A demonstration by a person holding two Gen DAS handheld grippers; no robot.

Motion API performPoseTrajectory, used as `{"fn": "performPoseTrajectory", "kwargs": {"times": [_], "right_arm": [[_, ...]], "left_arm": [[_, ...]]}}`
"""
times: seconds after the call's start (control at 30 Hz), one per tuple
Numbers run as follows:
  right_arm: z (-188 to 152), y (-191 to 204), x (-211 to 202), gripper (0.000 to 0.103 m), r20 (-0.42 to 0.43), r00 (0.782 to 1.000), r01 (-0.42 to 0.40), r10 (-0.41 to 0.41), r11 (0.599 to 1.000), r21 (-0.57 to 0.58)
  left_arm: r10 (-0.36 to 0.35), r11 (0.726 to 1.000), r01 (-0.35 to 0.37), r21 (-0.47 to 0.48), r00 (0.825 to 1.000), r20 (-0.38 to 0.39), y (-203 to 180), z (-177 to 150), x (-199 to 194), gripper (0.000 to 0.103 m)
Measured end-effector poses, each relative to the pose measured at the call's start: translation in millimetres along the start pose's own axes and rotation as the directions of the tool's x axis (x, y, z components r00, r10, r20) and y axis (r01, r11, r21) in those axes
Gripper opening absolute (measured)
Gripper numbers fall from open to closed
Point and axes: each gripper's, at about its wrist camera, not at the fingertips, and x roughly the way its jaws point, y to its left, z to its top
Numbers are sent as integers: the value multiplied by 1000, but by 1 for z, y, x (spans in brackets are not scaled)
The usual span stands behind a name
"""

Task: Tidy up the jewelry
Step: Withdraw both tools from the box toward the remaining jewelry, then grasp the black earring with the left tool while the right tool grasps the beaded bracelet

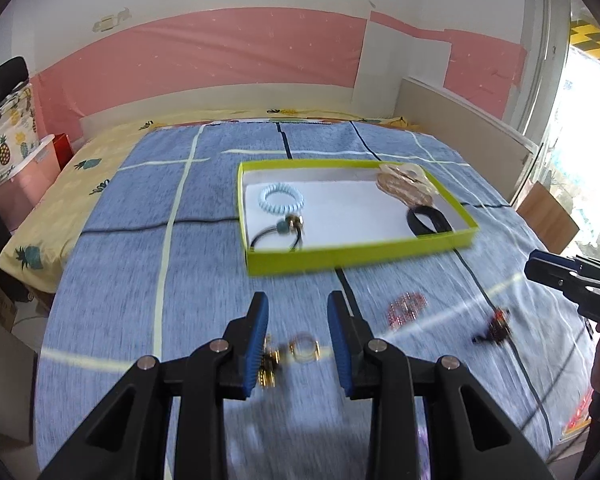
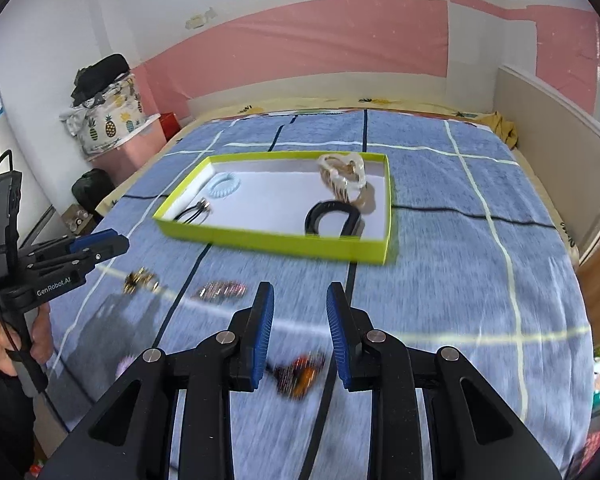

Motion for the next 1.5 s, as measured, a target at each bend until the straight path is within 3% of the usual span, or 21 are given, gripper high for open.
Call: {"fn": "performPoseTrajectory", "kwargs": {"times": [0.27,0.33,0.4,0.63,1.5], "right_arm": [[-46,13,-30,28,22,1000,-22,21,1000,19],[-55,16,-36,32,31,999,-26,26,999,21],[-61,17,-40,43,34,999,-34,33,999,25],[-73,15,-43,44,33,999,-7,6,999,40],[-54,4,15,44,-37,999,32,-30,998,51]], "left_arm": [[-3,1000,3,-6,1000,23,-6,-41,-37,32],[-5,1000,5,0,999,34,-9,-49,-45,32],[-12,1000,12,-3,999,41,-9,-55,-52,32],[-26,1000,26,-10,999,47,-9,-68,-63,32],[34,999,-35,-27,999,-29,9,-44,2,32]]}}
